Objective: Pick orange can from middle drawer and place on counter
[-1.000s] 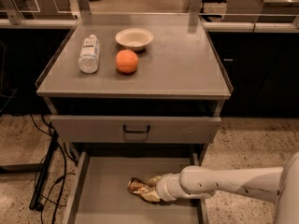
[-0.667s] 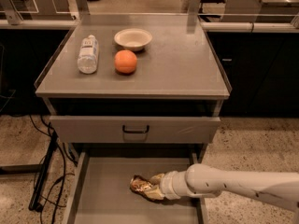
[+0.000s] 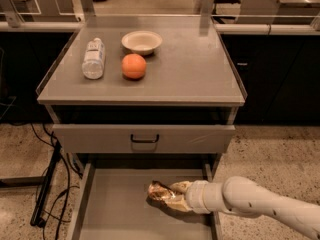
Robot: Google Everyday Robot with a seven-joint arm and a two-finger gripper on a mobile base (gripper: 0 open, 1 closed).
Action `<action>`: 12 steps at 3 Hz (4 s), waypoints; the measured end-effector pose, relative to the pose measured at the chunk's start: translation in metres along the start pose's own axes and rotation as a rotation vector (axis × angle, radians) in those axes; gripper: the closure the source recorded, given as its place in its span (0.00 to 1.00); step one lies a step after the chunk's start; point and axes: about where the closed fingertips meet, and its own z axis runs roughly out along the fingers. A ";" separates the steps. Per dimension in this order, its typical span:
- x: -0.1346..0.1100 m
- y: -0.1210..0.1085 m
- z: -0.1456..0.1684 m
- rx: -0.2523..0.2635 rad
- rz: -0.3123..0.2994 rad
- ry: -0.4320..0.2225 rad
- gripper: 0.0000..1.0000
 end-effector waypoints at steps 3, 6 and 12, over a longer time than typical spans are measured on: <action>-0.112 -0.016 -0.156 0.114 -0.171 -0.036 1.00; -0.154 -0.033 -0.181 0.160 -0.244 -0.035 1.00; -0.291 -0.100 -0.275 0.315 -0.484 0.028 1.00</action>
Offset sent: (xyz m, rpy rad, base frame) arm -0.0259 -0.0672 0.1880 -0.0572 -0.2333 0.0003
